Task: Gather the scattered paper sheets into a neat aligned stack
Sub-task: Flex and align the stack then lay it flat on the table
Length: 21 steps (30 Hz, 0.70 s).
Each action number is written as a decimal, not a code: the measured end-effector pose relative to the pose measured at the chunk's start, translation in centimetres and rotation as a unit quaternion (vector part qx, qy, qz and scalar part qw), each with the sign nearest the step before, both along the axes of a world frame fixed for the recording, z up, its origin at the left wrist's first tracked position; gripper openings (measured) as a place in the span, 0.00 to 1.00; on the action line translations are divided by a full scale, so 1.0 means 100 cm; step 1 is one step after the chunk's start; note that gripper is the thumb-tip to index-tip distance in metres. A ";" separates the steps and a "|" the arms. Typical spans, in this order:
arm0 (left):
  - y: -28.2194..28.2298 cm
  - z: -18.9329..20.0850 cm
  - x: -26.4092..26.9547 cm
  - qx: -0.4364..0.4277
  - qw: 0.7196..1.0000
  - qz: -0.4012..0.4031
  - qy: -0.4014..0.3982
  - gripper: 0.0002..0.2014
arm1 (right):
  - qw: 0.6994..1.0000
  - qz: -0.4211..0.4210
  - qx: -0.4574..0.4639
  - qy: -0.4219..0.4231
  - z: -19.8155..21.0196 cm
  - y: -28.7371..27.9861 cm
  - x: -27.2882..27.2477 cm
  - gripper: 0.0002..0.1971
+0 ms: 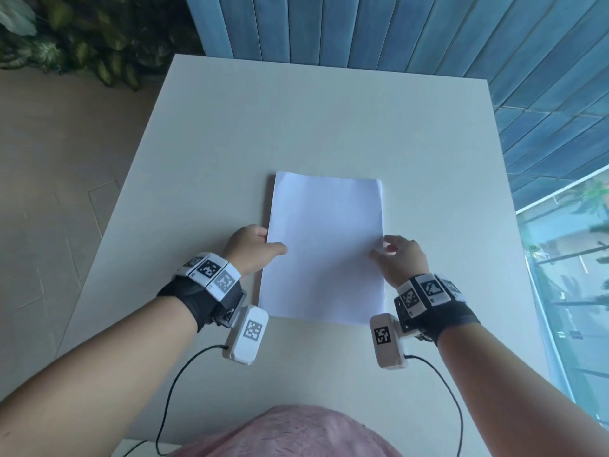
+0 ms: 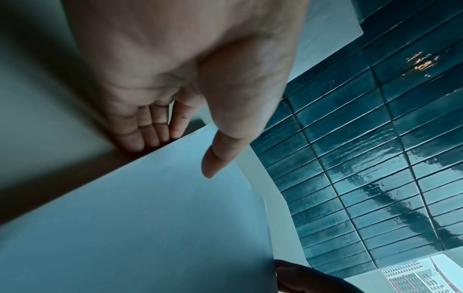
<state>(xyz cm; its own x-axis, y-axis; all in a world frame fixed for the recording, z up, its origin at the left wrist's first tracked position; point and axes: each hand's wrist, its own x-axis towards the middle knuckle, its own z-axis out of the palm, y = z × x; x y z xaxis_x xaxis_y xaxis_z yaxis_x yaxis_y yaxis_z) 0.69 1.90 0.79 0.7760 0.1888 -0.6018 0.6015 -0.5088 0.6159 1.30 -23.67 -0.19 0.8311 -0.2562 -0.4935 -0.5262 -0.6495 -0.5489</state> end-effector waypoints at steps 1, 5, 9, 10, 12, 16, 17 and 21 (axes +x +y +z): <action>-0.001 -0.001 -0.009 -0.004 1.000 -0.002 -0.002 0.16 | 1.000 0.002 -0.002 -0.001 0.000 0.001 -0.008 0.26; -0.004 -0.002 -0.027 0.007 1.000 0.004 -0.013 0.22 | 1.000 0.012 -0.004 -0.015 -0.001 0.008 -0.026 0.26; -0.007 0.005 -0.029 0.016 0.999 -0.021 -0.021 0.19 | 1.000 0.013 0.002 -0.019 0.003 0.009 -0.028 0.25; -0.006 0.005 -0.030 0.014 0.999 -0.021 -0.024 0.20 | 1.000 0.012 0.009 -0.018 0.004 0.008 -0.030 0.26; -0.004 0.004 -0.037 0.010 0.999 -0.023 -0.031 0.20 | 1.000 0.013 0.017 -0.016 0.005 0.004 -0.039 0.30; 0.004 -0.008 -0.070 0.030 0.997 -0.060 -0.039 0.40 | 0.999 0.044 0.022 -0.009 0.002 -0.003 -0.075 0.41; 0.005 -0.013 -0.080 0.039 0.996 -0.072 -0.045 0.44 | 0.998 0.060 0.014 -0.005 0.002 -0.004 -0.084 0.43; 0.001 -0.019 -0.105 0.092 0.989 -0.085 -0.073 0.36 | 0.995 0.095 -0.018 -0.011 -0.003 -0.003 -0.108 0.42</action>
<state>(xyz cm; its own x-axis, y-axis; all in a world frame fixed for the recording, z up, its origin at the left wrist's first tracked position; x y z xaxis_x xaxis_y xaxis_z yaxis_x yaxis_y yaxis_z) -9.80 1.96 -1.15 0.8821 0.1429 -0.4488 0.4085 -0.7065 0.5779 -9.48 -24.00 -0.52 0.8770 -0.1103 -0.4677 -0.3794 -0.7562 -0.5331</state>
